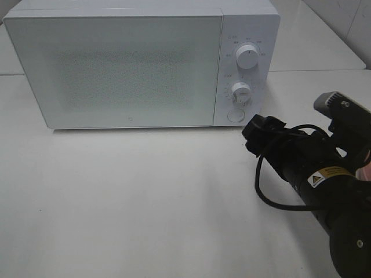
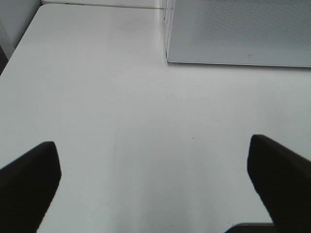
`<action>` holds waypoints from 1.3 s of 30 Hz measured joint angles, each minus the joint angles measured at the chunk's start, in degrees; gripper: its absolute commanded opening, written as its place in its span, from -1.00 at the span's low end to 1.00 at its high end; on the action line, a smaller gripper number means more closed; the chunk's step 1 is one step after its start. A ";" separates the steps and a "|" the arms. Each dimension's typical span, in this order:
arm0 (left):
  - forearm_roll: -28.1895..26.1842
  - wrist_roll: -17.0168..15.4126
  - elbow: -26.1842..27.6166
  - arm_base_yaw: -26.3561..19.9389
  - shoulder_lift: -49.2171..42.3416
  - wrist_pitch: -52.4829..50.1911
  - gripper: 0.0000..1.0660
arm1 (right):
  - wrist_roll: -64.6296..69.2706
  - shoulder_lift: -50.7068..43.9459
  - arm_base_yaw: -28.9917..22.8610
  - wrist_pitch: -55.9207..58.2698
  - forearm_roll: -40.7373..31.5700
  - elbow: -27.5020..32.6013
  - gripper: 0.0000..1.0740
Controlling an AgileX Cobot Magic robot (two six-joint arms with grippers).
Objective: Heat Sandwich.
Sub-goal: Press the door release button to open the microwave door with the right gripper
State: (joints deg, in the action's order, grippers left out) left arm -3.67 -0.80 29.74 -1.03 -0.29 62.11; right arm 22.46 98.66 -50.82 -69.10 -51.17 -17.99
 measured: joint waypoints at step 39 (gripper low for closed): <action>0.00 0.00 0.00 0.00 0.00 0.00 0.88 | 51.85 0.06 1.26 8.65 0.69 -1.38 -1.00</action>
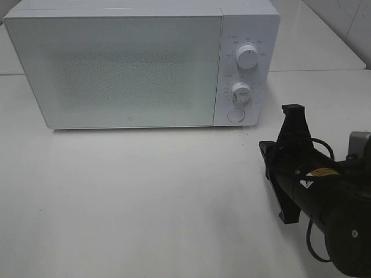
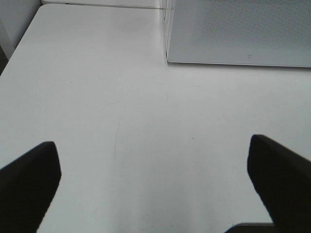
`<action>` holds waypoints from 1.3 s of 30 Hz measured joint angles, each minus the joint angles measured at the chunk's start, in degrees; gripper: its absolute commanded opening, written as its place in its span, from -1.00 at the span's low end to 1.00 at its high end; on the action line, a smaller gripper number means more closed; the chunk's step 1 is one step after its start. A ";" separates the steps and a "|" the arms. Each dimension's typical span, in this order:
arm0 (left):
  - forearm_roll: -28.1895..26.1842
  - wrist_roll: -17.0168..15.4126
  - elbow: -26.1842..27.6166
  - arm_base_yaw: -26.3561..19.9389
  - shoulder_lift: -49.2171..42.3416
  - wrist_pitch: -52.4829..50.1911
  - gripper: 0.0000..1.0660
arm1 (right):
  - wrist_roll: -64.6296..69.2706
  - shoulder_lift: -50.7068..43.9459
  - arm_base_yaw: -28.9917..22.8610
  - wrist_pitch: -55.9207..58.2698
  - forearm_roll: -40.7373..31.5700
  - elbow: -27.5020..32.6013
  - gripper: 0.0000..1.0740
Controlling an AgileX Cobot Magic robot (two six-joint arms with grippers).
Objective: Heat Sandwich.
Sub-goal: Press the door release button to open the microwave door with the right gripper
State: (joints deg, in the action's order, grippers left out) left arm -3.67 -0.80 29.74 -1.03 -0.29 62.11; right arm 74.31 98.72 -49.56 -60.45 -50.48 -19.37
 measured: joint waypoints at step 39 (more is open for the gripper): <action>0.00 0.00 0.00 0.00 0.00 0.00 0.88 | 4.35 20.34 19.02 10.94 18.45 -25.73 -1.00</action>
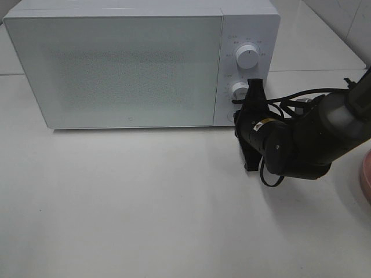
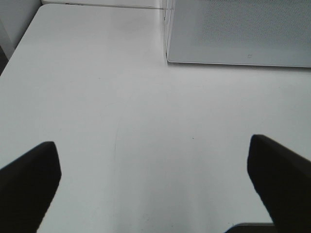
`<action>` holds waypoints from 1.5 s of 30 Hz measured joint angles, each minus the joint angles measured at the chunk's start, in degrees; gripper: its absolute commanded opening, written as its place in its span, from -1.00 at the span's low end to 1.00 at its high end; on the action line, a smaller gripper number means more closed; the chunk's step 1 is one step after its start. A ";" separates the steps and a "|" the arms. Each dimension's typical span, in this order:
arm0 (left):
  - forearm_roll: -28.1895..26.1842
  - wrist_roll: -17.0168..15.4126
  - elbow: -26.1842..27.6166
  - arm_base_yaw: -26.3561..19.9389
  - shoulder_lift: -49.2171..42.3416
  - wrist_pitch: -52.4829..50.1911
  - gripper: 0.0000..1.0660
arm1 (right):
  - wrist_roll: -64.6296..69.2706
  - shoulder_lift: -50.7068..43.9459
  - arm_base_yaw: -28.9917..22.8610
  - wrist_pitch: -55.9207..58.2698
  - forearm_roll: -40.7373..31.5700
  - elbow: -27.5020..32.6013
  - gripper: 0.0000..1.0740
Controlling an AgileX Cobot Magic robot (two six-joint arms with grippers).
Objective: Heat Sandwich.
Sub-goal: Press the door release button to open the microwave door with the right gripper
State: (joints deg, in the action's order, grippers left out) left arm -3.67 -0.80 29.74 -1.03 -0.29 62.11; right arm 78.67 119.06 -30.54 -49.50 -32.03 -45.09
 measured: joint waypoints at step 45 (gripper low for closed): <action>0.00 0.00 0.00 0.00 0.00 0.00 0.88 | -1.66 6.82 -0.06 -2.29 -4.70 -8.02 -1.00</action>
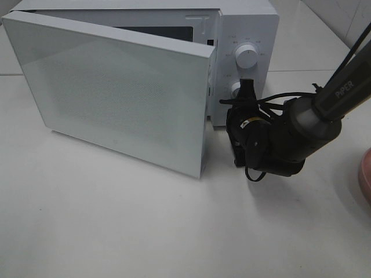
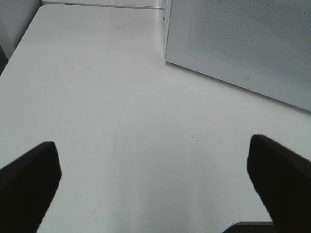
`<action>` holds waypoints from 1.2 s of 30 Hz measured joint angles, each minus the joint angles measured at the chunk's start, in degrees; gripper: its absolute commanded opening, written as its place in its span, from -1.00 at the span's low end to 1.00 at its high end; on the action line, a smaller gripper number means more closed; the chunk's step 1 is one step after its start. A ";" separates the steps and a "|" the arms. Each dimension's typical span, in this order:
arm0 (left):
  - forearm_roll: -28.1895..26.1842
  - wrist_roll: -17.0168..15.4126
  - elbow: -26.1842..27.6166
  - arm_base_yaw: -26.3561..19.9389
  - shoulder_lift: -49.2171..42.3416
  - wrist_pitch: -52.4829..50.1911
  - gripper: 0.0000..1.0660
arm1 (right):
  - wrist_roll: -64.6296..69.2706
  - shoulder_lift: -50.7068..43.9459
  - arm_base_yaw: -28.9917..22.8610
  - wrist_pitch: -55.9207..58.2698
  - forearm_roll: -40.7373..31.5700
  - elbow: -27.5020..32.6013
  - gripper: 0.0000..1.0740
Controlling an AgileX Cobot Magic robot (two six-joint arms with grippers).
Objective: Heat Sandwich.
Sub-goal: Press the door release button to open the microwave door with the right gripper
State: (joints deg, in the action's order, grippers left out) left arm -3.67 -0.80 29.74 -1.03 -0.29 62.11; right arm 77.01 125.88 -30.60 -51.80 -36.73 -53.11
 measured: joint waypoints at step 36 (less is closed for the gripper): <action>0.00 0.00 0.00 0.00 0.00 0.00 0.88 | 1.66 -7.96 1.38 2.75 7.16 7.28 -0.97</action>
State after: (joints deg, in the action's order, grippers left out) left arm -3.67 -0.80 29.74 -1.03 -0.29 62.11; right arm 78.67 117.91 -29.22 -49.05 -29.56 -45.84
